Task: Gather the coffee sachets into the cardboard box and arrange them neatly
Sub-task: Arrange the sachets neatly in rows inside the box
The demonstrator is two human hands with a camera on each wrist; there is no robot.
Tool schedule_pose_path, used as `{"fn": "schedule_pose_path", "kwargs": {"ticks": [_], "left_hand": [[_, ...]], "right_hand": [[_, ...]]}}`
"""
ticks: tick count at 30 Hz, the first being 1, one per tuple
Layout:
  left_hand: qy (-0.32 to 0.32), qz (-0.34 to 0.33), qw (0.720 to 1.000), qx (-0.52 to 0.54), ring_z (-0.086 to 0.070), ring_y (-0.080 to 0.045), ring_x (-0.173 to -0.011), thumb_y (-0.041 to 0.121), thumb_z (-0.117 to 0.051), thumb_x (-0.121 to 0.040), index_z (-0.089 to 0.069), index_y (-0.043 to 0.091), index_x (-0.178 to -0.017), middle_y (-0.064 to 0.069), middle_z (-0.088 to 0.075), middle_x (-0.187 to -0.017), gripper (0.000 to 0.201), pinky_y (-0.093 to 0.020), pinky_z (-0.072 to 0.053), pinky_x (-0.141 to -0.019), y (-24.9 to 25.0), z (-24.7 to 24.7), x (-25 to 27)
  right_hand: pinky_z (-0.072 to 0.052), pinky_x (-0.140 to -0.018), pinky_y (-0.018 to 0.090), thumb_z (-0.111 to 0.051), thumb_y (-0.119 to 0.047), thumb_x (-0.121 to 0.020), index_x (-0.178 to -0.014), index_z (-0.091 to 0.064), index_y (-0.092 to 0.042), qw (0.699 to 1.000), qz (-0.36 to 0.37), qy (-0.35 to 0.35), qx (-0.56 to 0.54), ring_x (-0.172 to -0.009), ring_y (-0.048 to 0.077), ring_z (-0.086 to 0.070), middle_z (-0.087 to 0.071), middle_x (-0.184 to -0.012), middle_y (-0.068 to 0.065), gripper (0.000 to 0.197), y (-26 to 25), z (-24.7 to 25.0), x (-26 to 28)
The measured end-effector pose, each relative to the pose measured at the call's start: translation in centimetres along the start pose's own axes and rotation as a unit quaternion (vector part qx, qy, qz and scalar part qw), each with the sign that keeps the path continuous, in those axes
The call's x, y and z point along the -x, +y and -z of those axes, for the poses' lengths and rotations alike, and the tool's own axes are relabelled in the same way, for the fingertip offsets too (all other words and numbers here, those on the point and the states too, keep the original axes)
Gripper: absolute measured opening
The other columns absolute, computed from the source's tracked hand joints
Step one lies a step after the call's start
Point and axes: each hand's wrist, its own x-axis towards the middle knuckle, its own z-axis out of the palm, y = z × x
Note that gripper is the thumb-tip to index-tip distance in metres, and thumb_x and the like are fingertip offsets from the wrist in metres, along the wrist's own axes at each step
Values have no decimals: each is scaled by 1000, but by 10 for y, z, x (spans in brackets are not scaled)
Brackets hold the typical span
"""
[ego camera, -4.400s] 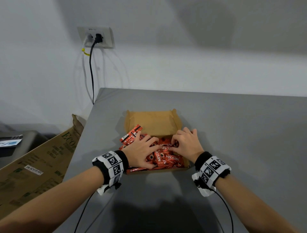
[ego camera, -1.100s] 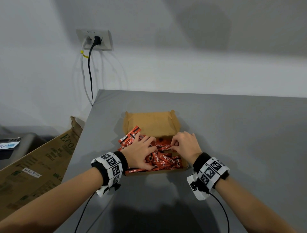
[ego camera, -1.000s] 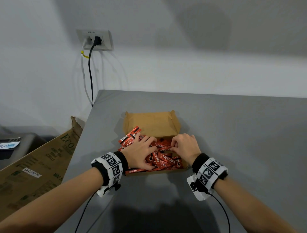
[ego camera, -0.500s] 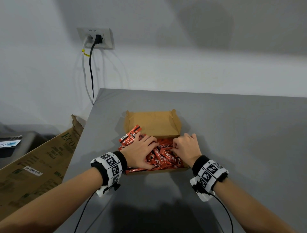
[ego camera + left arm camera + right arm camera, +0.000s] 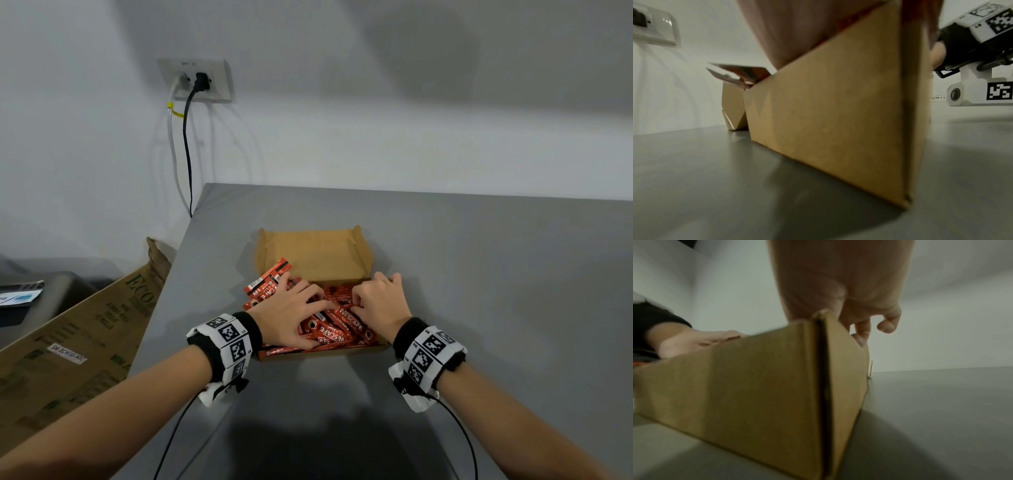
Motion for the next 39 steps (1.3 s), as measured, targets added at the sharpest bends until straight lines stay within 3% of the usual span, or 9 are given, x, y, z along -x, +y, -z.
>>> {"fn": "schedule_pose_path", "kwargs": {"ticks": [3, 5, 7, 12, 16, 19, 22, 31, 39], "left_hand": [[11, -2, 1000, -2, -51, -17, -109, 67, -44, -71, -49, 30, -125, 2, -54, -119, 66, -58, -29, -100, 1, 0, 1], [13, -4, 1000, 18, -46, -16, -114, 66, -46, -71, -50, 29, -125, 4, -52, -126, 66, -57, -24, -102, 2, 0, 1], [3, -4, 999, 51, -38, -15, -120, 63, -49, -72, -49, 27, -126, 8, -48, -132, 66, -54, -15, -106, 3, 0, 0], [-1, -12, 996, 84, -33, -11, -124, 49, -61, -76, -49, 26, -124, 12, -51, -124, 54, -50, 3, -111, 7, 0, -1], [-28, -26, 998, 54, -32, -13, -123, 48, -59, -79, -38, 25, -138, 5, -48, -128, 68, -47, 0, -111, 8, 2, -2], [-15, -48, 999, 22, -32, -15, -117, 52, -55, -77, -50, 26, -129, 0, -50, -122, 59, -55, -16, -108, 8, 3, -2], [-9, -60, 998, 9, -34, -13, -112, 55, -45, -77, -55, 26, -124, 3, -54, -119, 56, -54, -24, -104, 7, 1, 0], [-38, -53, 998, 8, -42, -18, -120, 55, -39, -82, -48, 28, -133, 8, -54, -132, 58, -51, -17, -108, 6, 0, 3], [-32, -46, 998, 17, -40, -18, -122, 54, -39, -83, -48, 30, -133, 9, -55, -131, 56, -51, -11, -109, 6, 0, 4]], "right_hand": [[-20, -74, 36, -58, -29, -85, -80, -63, -20, 1000, 7, -4, 1, -93, 22, -50, -67, -88, -5, 11, -1, 1, 0], [-20, -70, 34, -69, -24, -75, -74, -64, -21, 1000, 5, 6, -3, -81, 22, -54, -66, -76, -6, 6, -2, -2, 2], [-23, -66, 34, -78, -20, -63, -65, -64, -23, 1000, 2, 19, -6, -71, 21, -54, -64, -66, -8, 15, -3, -4, 3], [-15, -73, 33, -62, -23, -82, -83, -66, -22, 1000, 16, 6, -23, -94, 20, -49, -65, -88, -7, 4, -1, 0, 2], [-14, -72, 33, -60, -38, -85, -90, -66, -23, 999, 41, -8, -10, -96, 18, -48, -65, -94, -8, 17, 1, 4, 2], [-16, -75, 34, -59, -47, -84, -90, -68, -25, 999, 43, -10, -11, -96, 17, -48, -65, -95, -9, 24, 4, 5, 0], [-19, -77, 35, -59, -46, -85, -88, -68, -24, 999, 29, -20, -2, -97, 18, -47, -65, -96, -8, 24, 2, 3, -1], [-26, -82, 36, -62, -44, -83, -83, -66, -23, 999, -1, -23, -24, -97, 18, -49, -65, -93, -7, 22, 2, 2, -4], [-43, -81, 33, -75, -30, -73, -82, -46, -19, 985, -10, 22, -171, -92, 16, -46, -43, -91, -6, 33, 19, 5, 4]]}}
